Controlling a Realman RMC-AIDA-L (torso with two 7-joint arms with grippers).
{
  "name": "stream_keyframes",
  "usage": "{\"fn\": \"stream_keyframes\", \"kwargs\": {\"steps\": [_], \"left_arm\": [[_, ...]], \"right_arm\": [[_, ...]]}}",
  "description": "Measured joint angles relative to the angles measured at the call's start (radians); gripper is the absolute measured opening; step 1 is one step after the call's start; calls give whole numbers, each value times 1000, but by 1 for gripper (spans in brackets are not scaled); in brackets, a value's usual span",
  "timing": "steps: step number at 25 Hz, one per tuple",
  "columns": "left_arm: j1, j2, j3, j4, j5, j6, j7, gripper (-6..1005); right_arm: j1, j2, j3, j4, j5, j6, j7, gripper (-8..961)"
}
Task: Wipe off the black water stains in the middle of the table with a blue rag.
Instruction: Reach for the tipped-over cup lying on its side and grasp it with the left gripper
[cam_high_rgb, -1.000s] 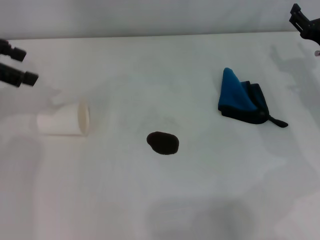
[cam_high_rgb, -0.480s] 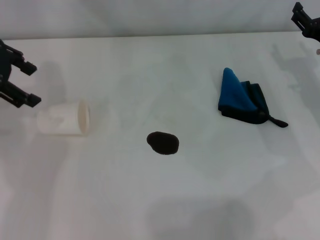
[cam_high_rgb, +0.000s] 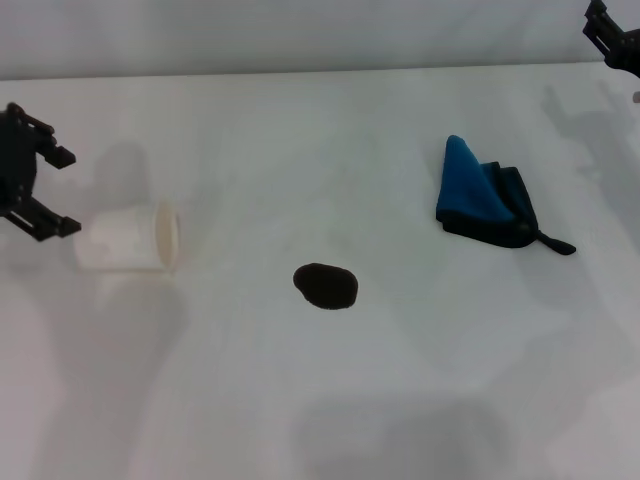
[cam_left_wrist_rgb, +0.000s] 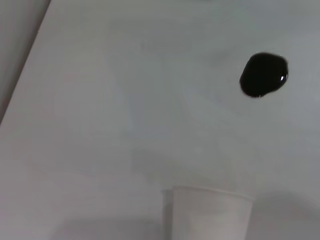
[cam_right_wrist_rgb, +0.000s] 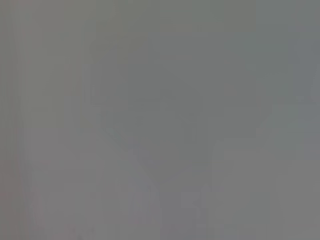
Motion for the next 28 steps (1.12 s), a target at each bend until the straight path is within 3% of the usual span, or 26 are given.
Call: {"fn": "stream_keyframes", "kwargs": {"steps": [4, 28], "left_arm": [[4, -22, 0, 0, 3, -31, 35, 860], [70, -23, -3, 235, -1, -262, 91, 860]], "right_arm": [[5, 0, 0, -1, 0, -3, 0, 854], [28, 1, 5, 0, 3, -20, 12, 854]]}}
